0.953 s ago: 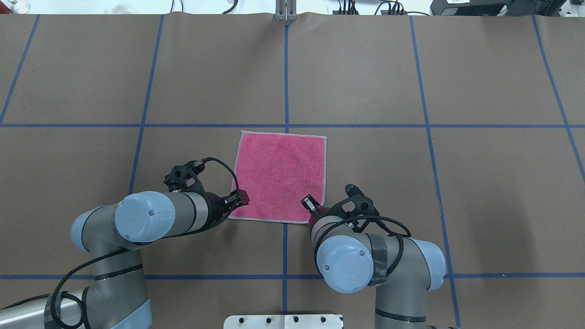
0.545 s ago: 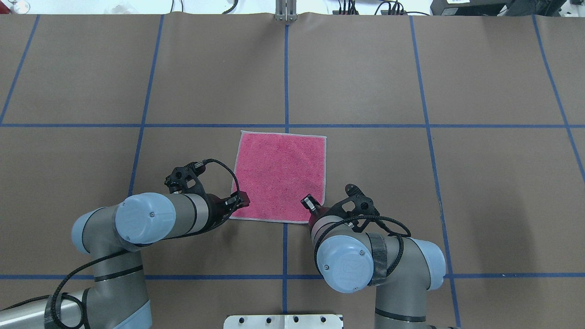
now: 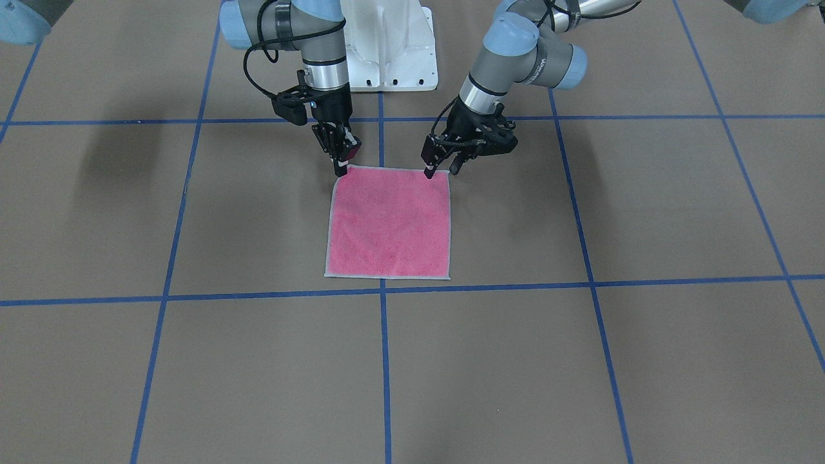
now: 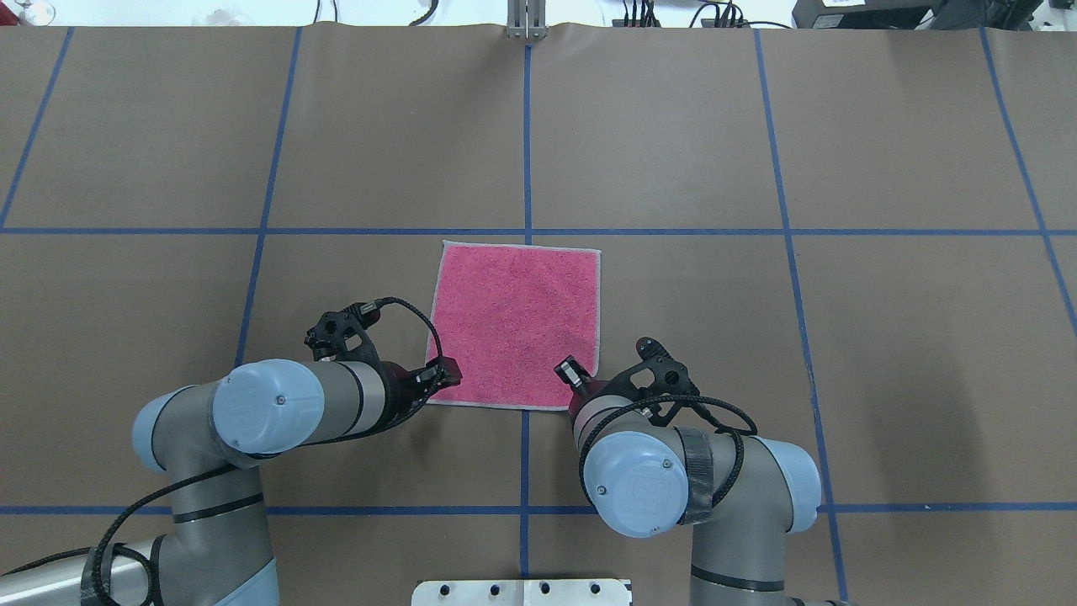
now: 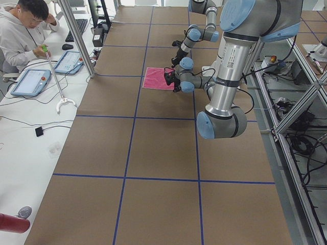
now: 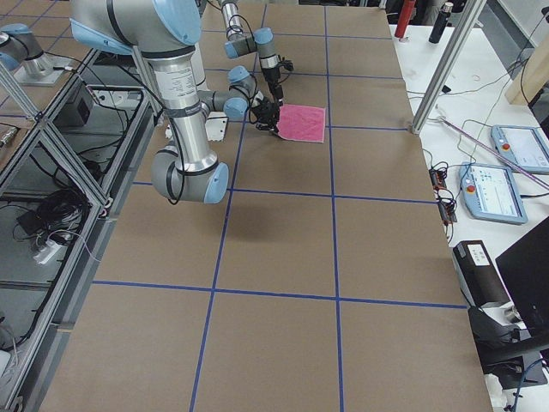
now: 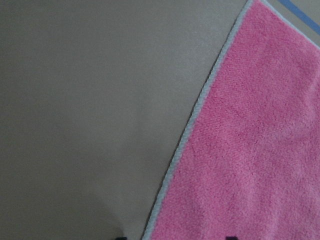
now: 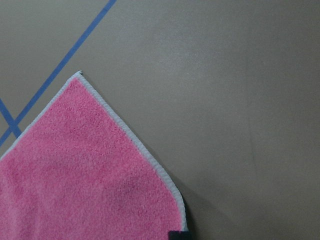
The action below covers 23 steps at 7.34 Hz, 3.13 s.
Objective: Fold towel twice with both arms
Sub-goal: 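Pinch the near towel corners with both grippers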
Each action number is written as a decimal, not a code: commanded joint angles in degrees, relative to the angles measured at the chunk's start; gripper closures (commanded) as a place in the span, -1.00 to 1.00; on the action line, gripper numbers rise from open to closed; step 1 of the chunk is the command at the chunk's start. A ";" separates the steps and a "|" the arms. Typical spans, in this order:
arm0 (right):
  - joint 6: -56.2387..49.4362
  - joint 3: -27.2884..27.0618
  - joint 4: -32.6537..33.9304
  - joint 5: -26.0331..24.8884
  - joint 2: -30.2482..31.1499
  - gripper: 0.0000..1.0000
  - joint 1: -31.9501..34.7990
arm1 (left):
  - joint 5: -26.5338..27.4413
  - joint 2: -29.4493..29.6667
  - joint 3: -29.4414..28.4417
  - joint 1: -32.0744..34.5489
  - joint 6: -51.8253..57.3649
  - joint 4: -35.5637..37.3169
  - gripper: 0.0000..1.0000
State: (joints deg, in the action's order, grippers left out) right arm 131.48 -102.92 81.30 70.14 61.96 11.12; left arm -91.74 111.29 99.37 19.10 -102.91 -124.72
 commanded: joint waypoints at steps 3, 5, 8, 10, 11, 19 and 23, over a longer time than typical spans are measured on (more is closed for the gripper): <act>-0.09 0.00 0.00 0.00 0.00 1.00 0.04 | 0.07 0.07 -0.58 -0.56 -0.01 0.00 -0.46; -0.09 0.00 0.00 0.00 0.00 1.00 0.04 | 0.25 0.42 -0.94 -0.64 -0.10 -0.09 -0.43; -0.09 0.00 0.00 0.00 0.00 1.00 0.13 | 0.69 0.69 -1.02 -0.64 -0.80 -0.09 -0.13; -0.17 0.00 0.00 0.00 0.00 1.00 0.13 | 0.69 0.51 -0.94 -0.56 -0.72 -0.26 0.06; -0.17 0.00 0.00 0.00 0.00 1.00 0.30 | 0.60 0.42 -0.68 -0.56 -0.19 -0.35 0.16; -0.26 0.00 0.00 0.00 0.00 1.00 0.48 | 0.60 -0.71 0.90 -0.38 0.07 -0.44 0.38; -0.26 0.09 0.00 0.00 0.00 1.00 0.57 | 0.51 -2.57 2.76 -0.73 -0.01 -0.35 0.40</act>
State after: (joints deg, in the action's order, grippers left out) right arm 131.22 -102.84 81.30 70.14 61.96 11.67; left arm -91.26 108.83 102.06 18.51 -102.89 -125.14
